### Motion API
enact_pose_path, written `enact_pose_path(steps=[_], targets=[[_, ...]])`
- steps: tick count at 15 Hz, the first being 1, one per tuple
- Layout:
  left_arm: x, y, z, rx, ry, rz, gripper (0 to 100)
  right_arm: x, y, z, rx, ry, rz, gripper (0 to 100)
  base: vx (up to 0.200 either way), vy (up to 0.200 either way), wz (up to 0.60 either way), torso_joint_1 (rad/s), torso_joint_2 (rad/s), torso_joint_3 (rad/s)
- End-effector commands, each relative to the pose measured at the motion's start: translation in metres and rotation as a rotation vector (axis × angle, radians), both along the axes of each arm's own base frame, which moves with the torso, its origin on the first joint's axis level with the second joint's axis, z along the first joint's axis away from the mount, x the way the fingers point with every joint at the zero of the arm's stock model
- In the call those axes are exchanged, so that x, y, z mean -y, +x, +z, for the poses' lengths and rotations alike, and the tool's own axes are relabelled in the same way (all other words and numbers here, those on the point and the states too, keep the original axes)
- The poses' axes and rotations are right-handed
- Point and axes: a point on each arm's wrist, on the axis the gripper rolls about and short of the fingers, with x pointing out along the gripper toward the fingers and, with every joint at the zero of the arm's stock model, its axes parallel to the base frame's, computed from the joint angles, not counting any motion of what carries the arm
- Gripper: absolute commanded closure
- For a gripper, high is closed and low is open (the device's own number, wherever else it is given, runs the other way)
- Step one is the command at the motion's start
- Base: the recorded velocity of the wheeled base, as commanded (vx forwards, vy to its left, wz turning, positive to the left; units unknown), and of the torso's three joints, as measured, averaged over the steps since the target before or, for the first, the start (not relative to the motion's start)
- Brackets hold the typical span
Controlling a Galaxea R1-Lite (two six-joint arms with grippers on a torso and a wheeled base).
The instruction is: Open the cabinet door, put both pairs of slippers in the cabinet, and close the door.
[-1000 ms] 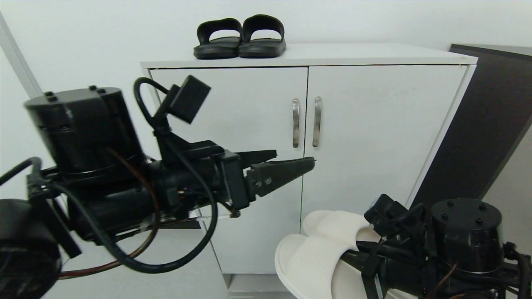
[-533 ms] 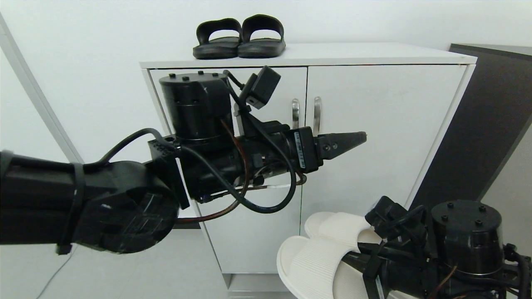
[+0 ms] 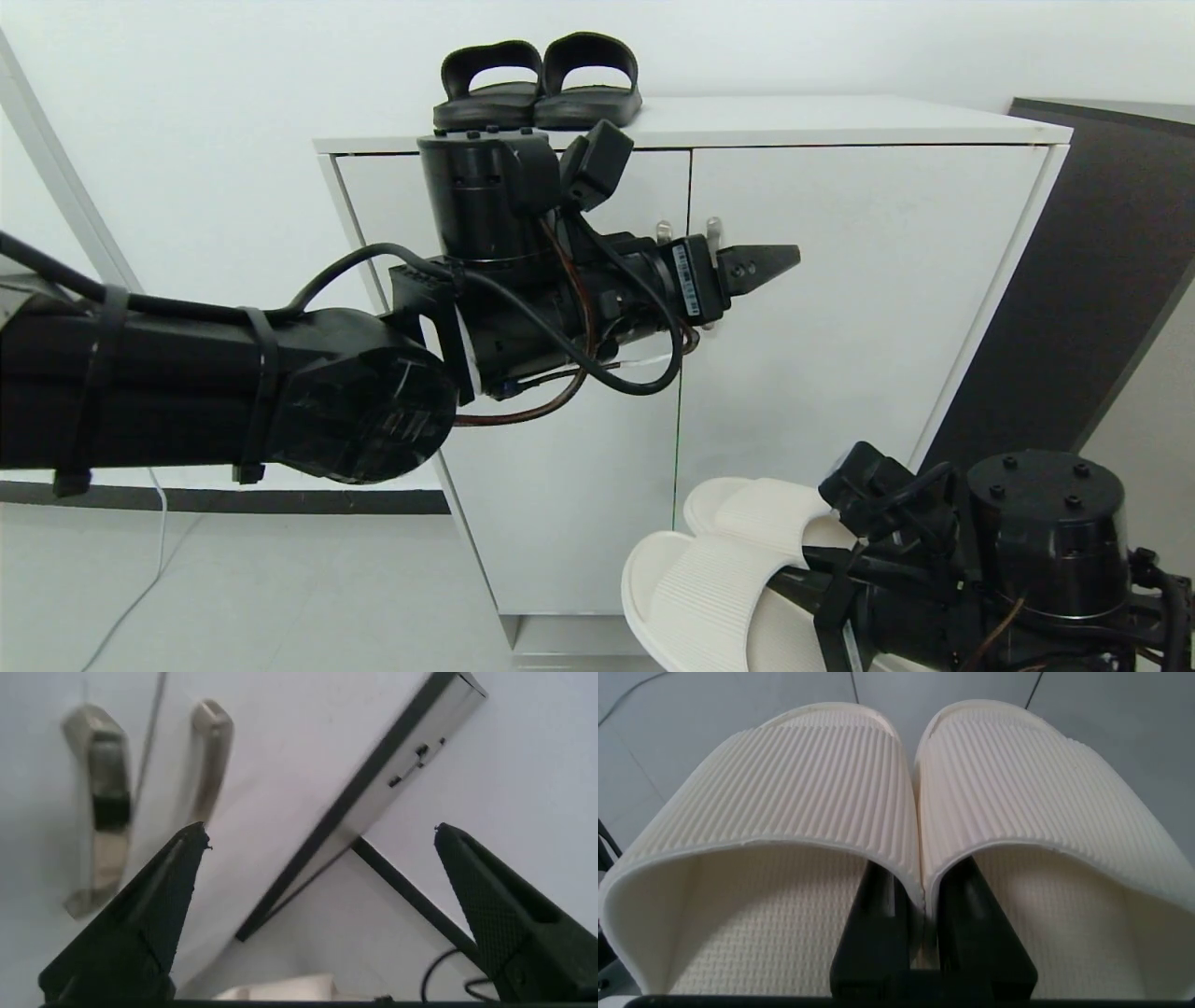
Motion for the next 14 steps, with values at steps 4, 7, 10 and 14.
enact_pose_path(steps=[4,7,10,14], targets=[[0.0,0.012,0.0,-0.006,0.011,0.06,0,0.0,0.0,-0.001,-0.001,-0.001,0.002,100,0.0,0.0,0.0,0.0,0.0,0.0],[0.007,0.025,-0.006,-0.008,0.012,0.092,0,0.0,-0.001,-0.001,-0.004,-0.005,0.003,100,0.0,0.0,0.0,0.0,0.0,0.0],[0.015,0.033,-0.013,-0.016,0.017,0.089,0,0.0,0.0,-0.002,-0.007,-0.006,0.003,100,0.0,0.0,0.0,0.0,0.0,0.0],[0.019,0.037,-0.015,-0.016,0.015,0.084,100,-0.001,0.0,-0.006,-0.018,-0.015,0.009,100,0.0,0.0,0.0,0.0,0.0,0.0]])
